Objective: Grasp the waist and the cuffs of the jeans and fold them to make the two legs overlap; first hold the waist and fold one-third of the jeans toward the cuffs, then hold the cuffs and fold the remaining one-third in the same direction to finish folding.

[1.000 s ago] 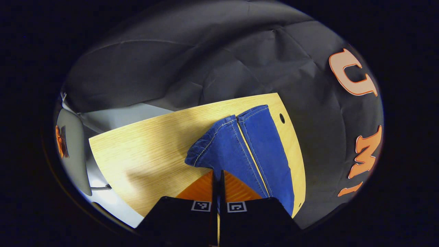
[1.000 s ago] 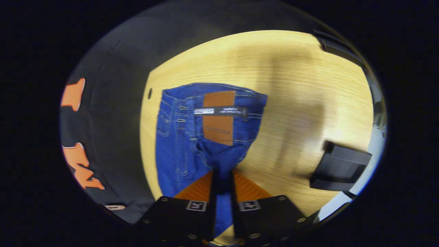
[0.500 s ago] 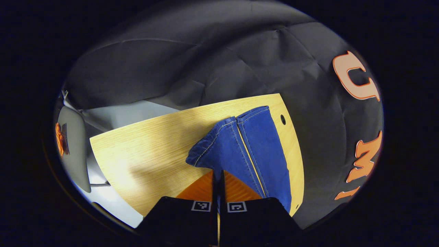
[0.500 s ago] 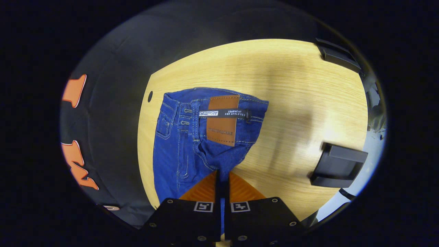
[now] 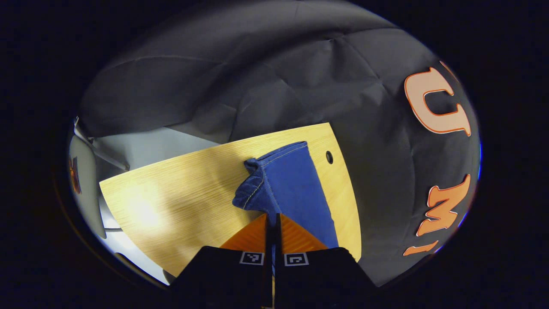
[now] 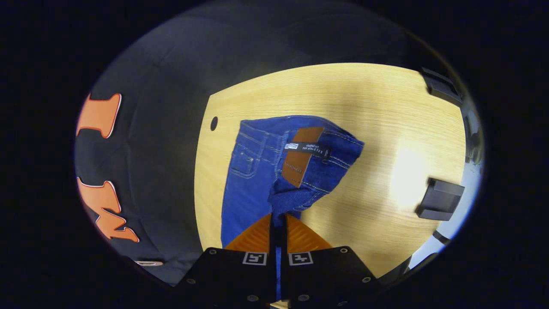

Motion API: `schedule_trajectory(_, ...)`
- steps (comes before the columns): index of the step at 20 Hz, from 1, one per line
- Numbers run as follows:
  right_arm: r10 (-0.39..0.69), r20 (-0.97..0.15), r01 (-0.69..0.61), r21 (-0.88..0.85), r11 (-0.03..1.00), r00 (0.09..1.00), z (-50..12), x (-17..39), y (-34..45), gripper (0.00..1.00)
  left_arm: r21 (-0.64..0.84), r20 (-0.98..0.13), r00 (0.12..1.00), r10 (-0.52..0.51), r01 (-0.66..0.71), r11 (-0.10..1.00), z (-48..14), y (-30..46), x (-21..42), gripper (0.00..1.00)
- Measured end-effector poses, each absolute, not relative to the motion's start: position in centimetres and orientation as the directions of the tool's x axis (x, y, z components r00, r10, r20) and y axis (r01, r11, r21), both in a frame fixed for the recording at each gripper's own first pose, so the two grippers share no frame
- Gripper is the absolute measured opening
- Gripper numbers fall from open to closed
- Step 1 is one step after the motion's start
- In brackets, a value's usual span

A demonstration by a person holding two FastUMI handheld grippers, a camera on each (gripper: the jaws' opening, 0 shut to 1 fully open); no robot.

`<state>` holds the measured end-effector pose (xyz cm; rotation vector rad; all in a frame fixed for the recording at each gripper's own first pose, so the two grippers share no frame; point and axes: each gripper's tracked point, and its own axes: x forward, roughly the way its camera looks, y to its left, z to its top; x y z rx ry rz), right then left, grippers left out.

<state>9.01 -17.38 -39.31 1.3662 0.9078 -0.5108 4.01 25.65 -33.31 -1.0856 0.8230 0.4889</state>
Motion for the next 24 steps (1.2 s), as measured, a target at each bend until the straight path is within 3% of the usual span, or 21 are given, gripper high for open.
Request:
schedule_trajectory(5, 0.203, -0.797, 0.769, 0.602, 0.212, 0.568, -38.2, 13.7, -16.8, 0.04, -0.578, -0.785, 0.618, -0.043, -0.706, 0.409, -32.5, 25.4, 7.9, 0.03)
schedule_trajectory(12, 0.229, -0.817, 0.791, 0.572, 0.215, 0.529, -39.3, 19.8, -17.0, 0.05, -0.485, -0.850, 0.526, -0.019, -0.767, 0.420, -34.2, 26.4, 14.3, 0.02)
schedule_trajectory(18, 0.252, -0.854, 0.817, 0.513, 0.264, 0.455, -41.8, 23.1, -16.2, 0.05, -0.393, -0.884, 0.467, -0.013, -0.730, 0.559, -35.8, 25.7, 19.3, 0.02)
schedule_trajectory(24, 0.300, -0.855, 0.863, 0.481, 0.154, 0.423, -43.0, 25.3, -16.5, 0.05, -0.372, -0.891, 0.453, -0.007, -0.722, 0.583, -36.3, 26.3, 21.4, 0.03)
